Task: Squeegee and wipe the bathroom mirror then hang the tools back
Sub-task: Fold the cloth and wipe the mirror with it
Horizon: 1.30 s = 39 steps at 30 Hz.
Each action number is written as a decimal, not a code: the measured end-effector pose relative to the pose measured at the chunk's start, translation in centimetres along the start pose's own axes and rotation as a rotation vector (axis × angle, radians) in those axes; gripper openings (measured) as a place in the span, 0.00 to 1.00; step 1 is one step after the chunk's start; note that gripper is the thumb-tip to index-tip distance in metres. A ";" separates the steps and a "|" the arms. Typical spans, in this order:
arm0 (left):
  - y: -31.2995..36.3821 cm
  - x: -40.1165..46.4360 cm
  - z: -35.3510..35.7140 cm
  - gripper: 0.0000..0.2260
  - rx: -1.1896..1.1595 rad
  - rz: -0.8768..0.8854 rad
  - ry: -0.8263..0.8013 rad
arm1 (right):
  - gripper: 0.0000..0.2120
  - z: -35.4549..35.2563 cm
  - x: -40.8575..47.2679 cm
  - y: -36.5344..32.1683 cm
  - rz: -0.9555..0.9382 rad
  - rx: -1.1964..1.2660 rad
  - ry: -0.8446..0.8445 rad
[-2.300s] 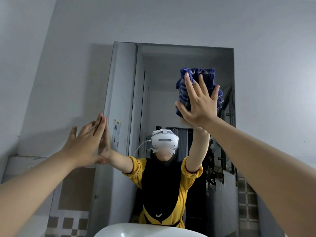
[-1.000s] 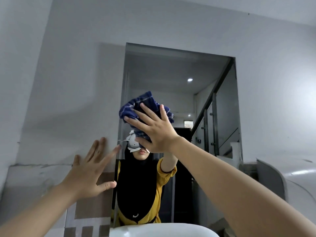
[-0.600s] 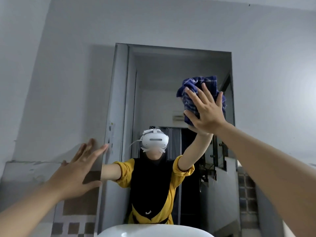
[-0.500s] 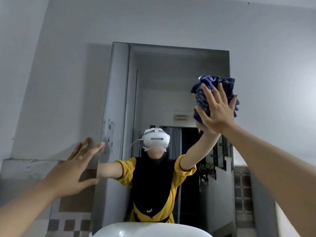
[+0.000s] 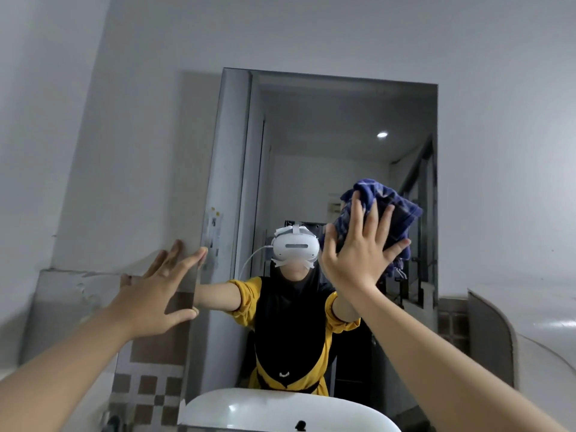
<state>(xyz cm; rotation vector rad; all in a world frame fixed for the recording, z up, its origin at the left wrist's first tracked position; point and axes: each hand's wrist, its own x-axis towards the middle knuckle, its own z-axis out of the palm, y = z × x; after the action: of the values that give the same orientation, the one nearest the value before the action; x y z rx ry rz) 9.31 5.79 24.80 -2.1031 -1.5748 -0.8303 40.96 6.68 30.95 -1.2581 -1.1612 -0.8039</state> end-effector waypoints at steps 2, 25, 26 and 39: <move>-0.1 -0.1 0.0 0.45 -0.010 0.008 0.002 | 0.33 0.9 -0.8 -2.7 -0.011 0.020 -0.016; -3.4 -1.9 5.7 0.47 0.078 0.172 0.093 | 0.31 4.6 -3.1 -14.0 -0.690 -0.103 -0.191; -3.4 -1.9 5.7 0.48 0.068 0.172 0.093 | 0.31 4.4 -3.3 -13.1 -0.691 -0.106 -0.190; -2.9 -2.0 5.9 0.45 0.027 0.134 0.058 | 0.33 -0.9 -2.5 1.7 -0.406 -0.217 -0.217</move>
<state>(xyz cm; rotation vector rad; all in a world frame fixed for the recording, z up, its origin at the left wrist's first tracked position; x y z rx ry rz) 7.45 8.80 18.91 -2.1199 -1.3915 -0.8118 42.10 5.78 28.19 -1.3286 -1.5684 -1.1373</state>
